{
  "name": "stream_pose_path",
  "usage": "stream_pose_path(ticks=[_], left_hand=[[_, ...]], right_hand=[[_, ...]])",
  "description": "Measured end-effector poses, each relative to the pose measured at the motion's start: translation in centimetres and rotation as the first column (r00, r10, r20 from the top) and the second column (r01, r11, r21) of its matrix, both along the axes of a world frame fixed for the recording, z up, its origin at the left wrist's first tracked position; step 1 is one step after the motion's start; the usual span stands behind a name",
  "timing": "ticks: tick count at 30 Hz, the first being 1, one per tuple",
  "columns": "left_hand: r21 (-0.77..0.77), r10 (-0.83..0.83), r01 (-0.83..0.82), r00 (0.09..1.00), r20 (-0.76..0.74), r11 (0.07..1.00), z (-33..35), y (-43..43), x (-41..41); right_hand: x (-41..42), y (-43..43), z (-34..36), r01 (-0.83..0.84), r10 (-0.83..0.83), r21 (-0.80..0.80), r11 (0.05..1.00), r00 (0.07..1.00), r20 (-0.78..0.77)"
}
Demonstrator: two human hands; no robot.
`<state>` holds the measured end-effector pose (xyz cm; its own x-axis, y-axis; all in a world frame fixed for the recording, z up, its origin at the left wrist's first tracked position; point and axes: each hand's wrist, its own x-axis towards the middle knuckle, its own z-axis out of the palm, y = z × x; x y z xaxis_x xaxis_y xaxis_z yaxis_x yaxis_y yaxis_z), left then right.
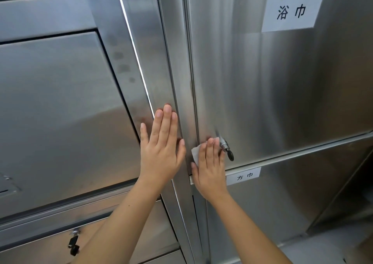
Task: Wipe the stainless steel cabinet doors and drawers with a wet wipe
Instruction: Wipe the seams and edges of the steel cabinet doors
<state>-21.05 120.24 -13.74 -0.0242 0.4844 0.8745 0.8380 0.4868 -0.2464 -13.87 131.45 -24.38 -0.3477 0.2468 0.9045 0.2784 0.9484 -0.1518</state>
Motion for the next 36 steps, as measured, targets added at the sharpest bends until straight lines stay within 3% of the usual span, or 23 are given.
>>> stream_pose_path(ticks=[7,12,17,23,31,36], left_hand=[[0.008,0.016,-0.017,1.000,0.010,1.000,0.0,0.1,0.3],[0.033,0.055,-0.055,0.998,0.004,0.998,0.1,0.2,0.7],[0.035,0.097,-0.095,0.995,-0.037,0.995,1.0,0.2,0.9],[0.036,0.108,-0.106,0.992,-0.064,0.994,5.0,0.3,0.4],[0.110,0.123,-0.113,0.989,-0.081,0.987,10.0,0.9,0.4],[0.170,0.138,-0.117,0.984,-0.113,0.978,13.1,1.5,0.5]], right_hand=[[1.2,-0.5,-3.8,-0.043,0.045,-0.026,0.999,0.994,0.095],[1.0,-0.9,-2.2,-0.025,0.028,-0.028,0.999,0.993,0.113],[-0.3,-0.8,2.9,-0.054,0.054,-0.003,0.999,0.998,0.024],[-1.6,-0.2,8.4,0.036,-0.030,0.065,0.997,0.995,-0.092],[-1.8,1.8,18.1,0.082,-0.056,0.217,0.973,0.991,-0.125],[-1.4,2.4,24.2,0.119,-0.091,0.156,0.981,0.980,-0.175]])
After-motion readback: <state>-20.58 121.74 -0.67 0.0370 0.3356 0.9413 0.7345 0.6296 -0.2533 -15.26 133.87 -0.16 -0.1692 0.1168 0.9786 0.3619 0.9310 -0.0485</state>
